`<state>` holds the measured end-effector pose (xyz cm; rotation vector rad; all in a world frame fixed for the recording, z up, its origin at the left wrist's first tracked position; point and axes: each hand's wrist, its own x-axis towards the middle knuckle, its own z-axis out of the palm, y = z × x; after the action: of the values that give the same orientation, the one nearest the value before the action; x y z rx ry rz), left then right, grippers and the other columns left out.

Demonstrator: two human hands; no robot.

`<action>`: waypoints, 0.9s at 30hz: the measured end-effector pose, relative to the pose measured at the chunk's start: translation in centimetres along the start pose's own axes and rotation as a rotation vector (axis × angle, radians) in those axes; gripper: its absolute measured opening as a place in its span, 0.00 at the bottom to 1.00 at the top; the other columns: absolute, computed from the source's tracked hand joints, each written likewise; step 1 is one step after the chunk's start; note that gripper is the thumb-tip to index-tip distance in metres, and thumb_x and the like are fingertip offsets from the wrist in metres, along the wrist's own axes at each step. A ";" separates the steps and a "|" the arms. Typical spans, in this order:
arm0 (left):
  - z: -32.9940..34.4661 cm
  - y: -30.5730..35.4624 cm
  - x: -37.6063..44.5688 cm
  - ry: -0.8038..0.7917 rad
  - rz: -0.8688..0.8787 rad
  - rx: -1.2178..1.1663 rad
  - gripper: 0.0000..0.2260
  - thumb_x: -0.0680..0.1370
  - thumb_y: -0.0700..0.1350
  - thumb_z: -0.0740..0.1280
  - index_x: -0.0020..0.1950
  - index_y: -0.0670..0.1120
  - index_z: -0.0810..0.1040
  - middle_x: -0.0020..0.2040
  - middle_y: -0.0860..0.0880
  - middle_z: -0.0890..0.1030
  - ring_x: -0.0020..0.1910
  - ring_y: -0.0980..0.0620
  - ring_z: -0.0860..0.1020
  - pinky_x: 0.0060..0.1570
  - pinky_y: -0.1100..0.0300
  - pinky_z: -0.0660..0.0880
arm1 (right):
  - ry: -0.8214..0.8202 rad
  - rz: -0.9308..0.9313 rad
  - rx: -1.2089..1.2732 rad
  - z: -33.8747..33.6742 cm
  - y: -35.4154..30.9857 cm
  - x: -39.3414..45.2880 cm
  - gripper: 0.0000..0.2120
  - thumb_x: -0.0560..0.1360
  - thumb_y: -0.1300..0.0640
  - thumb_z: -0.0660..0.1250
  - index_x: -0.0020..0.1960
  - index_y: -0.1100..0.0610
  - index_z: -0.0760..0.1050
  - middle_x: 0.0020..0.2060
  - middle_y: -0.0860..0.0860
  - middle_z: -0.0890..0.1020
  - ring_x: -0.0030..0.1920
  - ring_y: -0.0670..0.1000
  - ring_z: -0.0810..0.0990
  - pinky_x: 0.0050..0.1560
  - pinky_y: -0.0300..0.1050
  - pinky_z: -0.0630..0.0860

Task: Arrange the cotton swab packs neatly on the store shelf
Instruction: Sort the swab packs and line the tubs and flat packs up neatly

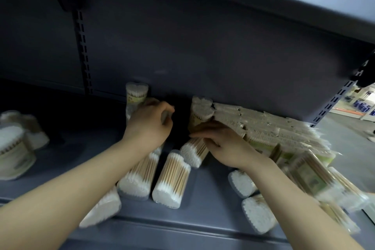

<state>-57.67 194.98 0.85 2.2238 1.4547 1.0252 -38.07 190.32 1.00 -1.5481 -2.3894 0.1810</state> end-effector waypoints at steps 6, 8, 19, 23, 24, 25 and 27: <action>0.1 0.2 -0.4 -0.032 0.027 -0.026 0.10 0.75 0.40 0.63 0.55 0.47 0.77 0.58 0.50 0.75 0.59 0.51 0.72 0.56 0.60 0.69 | -0.020 0.078 0.042 0.0 0.0 -0.8 0.18 0.76 0.66 0.57 0.61 0.54 0.77 0.62 0.50 0.77 0.63 0.48 0.73 0.59 0.29 0.62; 0.5 0.5 -0.6 -0.047 0.007 -0.048 0.09 0.76 0.42 0.64 0.55 0.48 0.77 0.58 0.51 0.75 0.58 0.52 0.72 0.55 0.58 0.70 | -0.023 0.112 0.059 -0.1 0.0 -1.3 0.17 0.76 0.65 0.58 0.61 0.52 0.77 0.60 0.47 0.78 0.61 0.45 0.74 0.56 0.28 0.64; 0.9 1.4 -1.6 -0.111 0.011 -0.063 0.10 0.78 0.44 0.62 0.58 0.51 0.76 0.53 0.56 0.75 0.43 0.59 0.70 0.40 0.66 0.64 | -0.146 0.211 0.175 -1.4 -0.1 -3.9 0.19 0.71 0.58 0.69 0.60 0.46 0.74 0.60 0.43 0.75 0.59 0.41 0.72 0.59 0.34 0.67; 0.8 1.5 -1.7 -0.103 0.021 -0.067 0.10 0.78 0.44 0.62 0.58 0.50 0.76 0.45 0.58 0.72 0.40 0.59 0.70 0.38 0.66 0.64 | -0.154 0.207 0.172 -1.7 -0.6 -4.4 0.16 0.70 0.53 0.71 0.57 0.45 0.73 0.58 0.41 0.74 0.57 0.40 0.71 0.59 0.37 0.68; 0.8 1.5 -1.8 -0.103 0.021 -0.069 0.10 0.78 0.44 0.62 0.58 0.50 0.76 0.43 0.58 0.71 0.38 0.59 0.69 0.36 0.66 0.64 | -0.154 0.192 0.164 -1.6 -0.7 -4.5 0.16 0.70 0.52 0.72 0.56 0.45 0.74 0.57 0.41 0.74 0.56 0.40 0.72 0.58 0.37 0.68; 0.8 1.5 -1.8 -0.103 0.020 -0.074 0.10 0.78 0.44 0.62 0.58 0.50 0.76 0.41 0.59 0.70 0.37 0.60 0.69 0.34 0.66 0.63 | -0.153 0.178 0.157 -1.5 -0.8 -4.4 0.16 0.69 0.51 0.72 0.55 0.45 0.74 0.57 0.42 0.74 0.56 0.40 0.72 0.58 0.37 0.69; 0.9 1.4 -1.9 -0.102 0.024 -0.085 0.10 0.78 0.44 0.62 0.58 0.50 0.76 0.39 0.59 0.69 0.36 0.60 0.69 0.32 0.70 0.62 | -0.153 0.167 0.144 -1.3 -0.9 -4.4 0.16 0.68 0.50 0.73 0.54 0.45 0.74 0.56 0.43 0.74 0.56 0.42 0.72 0.58 0.38 0.69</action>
<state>-56.59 192.81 0.27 2.2047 1.3204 0.9472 -36.76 185.89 1.70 -1.7195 -2.2979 0.5120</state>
